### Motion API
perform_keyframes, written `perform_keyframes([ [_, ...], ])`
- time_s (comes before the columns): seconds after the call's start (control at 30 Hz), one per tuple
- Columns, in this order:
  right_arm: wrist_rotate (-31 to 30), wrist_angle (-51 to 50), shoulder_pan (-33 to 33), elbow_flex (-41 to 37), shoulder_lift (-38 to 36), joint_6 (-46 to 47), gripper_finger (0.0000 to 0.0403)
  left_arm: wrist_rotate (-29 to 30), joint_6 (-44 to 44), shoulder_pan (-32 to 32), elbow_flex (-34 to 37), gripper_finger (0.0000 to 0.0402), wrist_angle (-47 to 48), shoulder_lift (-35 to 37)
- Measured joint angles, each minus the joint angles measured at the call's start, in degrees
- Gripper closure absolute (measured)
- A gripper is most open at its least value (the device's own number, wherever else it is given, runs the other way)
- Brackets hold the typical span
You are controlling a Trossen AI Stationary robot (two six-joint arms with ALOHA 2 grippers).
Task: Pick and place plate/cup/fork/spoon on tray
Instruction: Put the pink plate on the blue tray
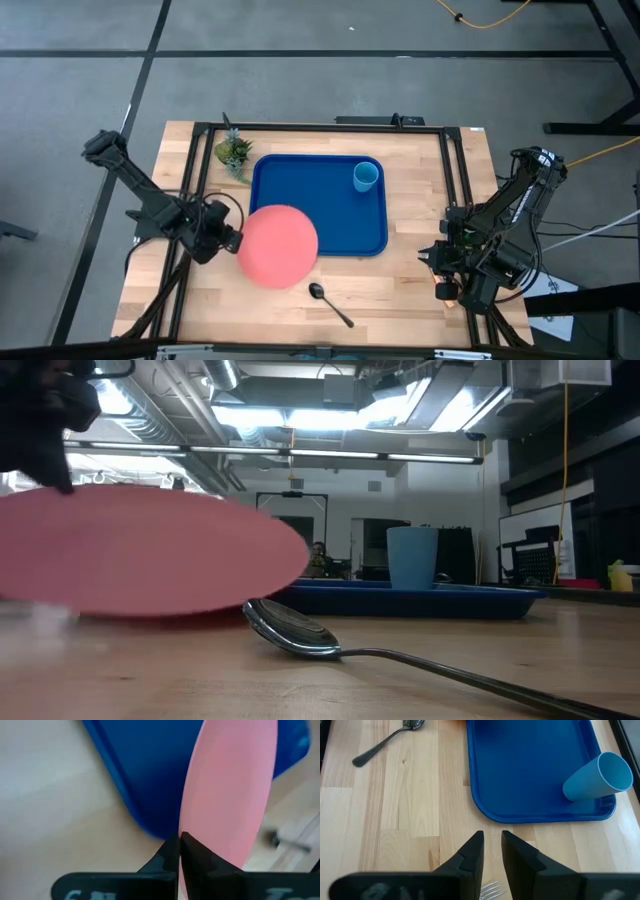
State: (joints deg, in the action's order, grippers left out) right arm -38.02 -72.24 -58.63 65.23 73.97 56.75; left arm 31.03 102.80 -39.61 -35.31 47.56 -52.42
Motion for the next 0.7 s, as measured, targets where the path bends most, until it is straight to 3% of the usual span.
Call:
perform_keyframes([
  [0.13,0.00,0.19,0.00,0.00,0.00,0.22,0.0330,8.12,-0.52,2.45,0.00,0.0401,-2.52,2.29],
  [0.33,0.00,0.19,0.00,0.00,-0.02,0.22,0.0330,11.23,-1.49,9.10,0.00,0.0401,-3.69,4.43],
  [0.47,0.02,0.21,0.00,0.00,-0.02,0.24,0.0330,10.02,-6.06,15.65,0.00,0.0401,-6.41,3.35],
  [0.7,0.07,0.26,0.01,0.00,-0.02,0.28,0.0330,2.35,-19.52,25.50,0.00,0.0401,-15.84,-0.60],
])
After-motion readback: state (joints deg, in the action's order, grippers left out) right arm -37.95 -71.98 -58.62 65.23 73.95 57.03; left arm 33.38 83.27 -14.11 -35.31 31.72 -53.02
